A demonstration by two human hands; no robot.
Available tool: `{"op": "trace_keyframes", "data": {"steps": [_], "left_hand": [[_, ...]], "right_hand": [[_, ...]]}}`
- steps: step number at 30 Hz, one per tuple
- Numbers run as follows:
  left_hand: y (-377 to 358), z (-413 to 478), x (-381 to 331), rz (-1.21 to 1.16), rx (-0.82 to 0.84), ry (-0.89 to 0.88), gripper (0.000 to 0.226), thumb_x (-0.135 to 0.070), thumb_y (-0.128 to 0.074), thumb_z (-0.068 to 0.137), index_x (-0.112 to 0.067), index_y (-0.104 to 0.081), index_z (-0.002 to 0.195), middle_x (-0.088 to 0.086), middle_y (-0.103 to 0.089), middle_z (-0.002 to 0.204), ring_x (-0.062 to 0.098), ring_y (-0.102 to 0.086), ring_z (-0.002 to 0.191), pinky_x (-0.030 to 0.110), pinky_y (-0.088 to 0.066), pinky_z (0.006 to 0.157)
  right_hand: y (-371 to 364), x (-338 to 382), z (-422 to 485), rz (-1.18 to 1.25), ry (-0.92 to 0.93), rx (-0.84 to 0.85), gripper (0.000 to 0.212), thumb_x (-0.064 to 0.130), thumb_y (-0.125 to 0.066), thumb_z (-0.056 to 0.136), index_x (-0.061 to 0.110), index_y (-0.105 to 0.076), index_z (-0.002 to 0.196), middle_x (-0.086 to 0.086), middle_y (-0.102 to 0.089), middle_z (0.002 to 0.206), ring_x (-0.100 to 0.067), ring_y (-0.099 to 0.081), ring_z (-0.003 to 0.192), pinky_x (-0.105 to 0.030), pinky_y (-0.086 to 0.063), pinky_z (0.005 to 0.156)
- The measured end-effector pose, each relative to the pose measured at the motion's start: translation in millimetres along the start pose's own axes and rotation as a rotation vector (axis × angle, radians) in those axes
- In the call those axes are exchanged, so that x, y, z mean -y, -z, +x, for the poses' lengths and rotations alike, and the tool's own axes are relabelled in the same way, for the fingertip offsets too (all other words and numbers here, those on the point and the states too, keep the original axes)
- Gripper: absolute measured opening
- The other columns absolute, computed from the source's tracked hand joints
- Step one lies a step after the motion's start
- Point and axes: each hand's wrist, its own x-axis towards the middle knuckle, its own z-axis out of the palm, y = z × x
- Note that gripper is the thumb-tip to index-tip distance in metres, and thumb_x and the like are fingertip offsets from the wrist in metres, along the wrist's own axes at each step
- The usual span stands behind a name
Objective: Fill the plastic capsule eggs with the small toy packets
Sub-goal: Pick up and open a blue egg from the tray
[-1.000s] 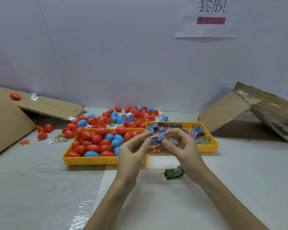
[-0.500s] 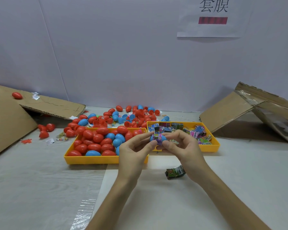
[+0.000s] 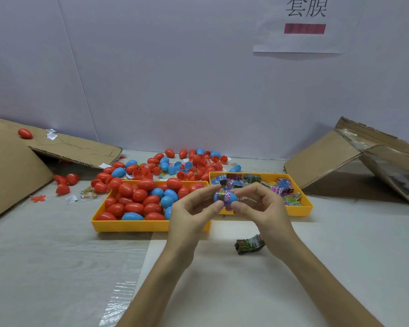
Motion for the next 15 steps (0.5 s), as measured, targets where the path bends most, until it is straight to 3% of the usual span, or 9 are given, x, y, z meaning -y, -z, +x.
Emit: {"op": "trace_keyframes", "data": {"steps": [3, 5, 15], "left_hand": [[-0.7, -0.5, 0.1, 0.025, -0.001, -0.005, 0.038, -0.029, -0.079, 0.071, -0.025, -0.076, 0.109, -0.006, -0.078, 0.105, 0.011, -0.072, 0.102, 0.021, -0.058, 0.081], [-0.4, -0.6, -0.1, 0.045, -0.005, -0.010, 0.037, -0.029, -0.079, 0.071, -0.026, -0.076, 0.108, -0.010, -0.078, 0.102, 0.005, -0.072, 0.099, 0.015, -0.056, 0.076], [-0.8, -1.6, -1.4, 0.043, -0.006, -0.015, 0.034, -0.027, -0.078, 0.071, -0.027, -0.076, 0.105, -0.012, -0.078, 0.100, 0.003, -0.072, 0.096, 0.014, -0.055, 0.073]], "right_hand": [[0.1, 2.9, -0.4, -0.023, -0.009, 0.032, 0.038, 0.019, -0.078, 0.079, 0.021, -0.072, 0.117, -0.003, -0.075, 0.113, -0.019, -0.071, 0.106, -0.025, -0.057, 0.081], [-1.4, 3.9, -1.1, -0.049, -0.013, 0.049, 0.034, 0.021, -0.076, 0.080, 0.027, -0.075, 0.114, 0.001, -0.076, 0.111, -0.016, -0.071, 0.105, -0.023, -0.057, 0.081], [-1.3, 3.3, -1.4, -0.048, -0.021, 0.021, 0.028, 0.021, -0.078, 0.075, 0.024, -0.079, 0.102, -0.004, -0.077, 0.103, -0.022, -0.073, 0.101, -0.034, -0.060, 0.087]]}}
